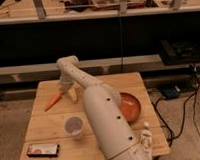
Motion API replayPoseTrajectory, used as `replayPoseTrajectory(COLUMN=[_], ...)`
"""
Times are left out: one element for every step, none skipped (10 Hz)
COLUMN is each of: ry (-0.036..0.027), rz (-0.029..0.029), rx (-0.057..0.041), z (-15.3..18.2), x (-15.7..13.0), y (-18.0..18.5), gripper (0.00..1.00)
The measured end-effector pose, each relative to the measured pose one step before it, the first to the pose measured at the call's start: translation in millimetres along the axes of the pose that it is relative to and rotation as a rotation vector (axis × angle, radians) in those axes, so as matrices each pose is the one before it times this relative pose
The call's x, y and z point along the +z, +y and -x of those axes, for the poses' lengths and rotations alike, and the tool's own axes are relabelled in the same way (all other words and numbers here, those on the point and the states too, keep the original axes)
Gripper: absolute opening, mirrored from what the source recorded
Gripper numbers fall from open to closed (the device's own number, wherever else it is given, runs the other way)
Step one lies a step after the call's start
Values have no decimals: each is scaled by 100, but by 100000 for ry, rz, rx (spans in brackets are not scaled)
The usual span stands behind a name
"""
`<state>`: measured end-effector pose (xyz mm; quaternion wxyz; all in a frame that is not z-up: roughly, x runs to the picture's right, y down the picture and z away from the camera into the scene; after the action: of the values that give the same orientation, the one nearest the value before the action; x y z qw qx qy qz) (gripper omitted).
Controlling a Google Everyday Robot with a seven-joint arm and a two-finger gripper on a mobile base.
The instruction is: Place the pepper in the ceramic cup
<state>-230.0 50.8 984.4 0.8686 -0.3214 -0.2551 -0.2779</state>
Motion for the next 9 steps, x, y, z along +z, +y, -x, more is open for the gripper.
replayPoseTrajectory(ry=[-1905, -3419, -2250, -1668, -738, -812, -493, -482, -864], rz=[-456, -116, -473, -166, -260, -100, 471, 305, 621], rx=[-1489, -2189, -1550, -1067, -645, -591, -904, -765, 37], z=[277, 754, 1008, 639, 226, 266, 310, 416, 32], x=[-79, 23, -160, -278, -422, -461, 148, 173, 285], y=[-197, -432, -755, -303, -122, -122, -27, -181, 107], gripper=[98, 98, 98, 98, 98, 97, 92, 83, 73])
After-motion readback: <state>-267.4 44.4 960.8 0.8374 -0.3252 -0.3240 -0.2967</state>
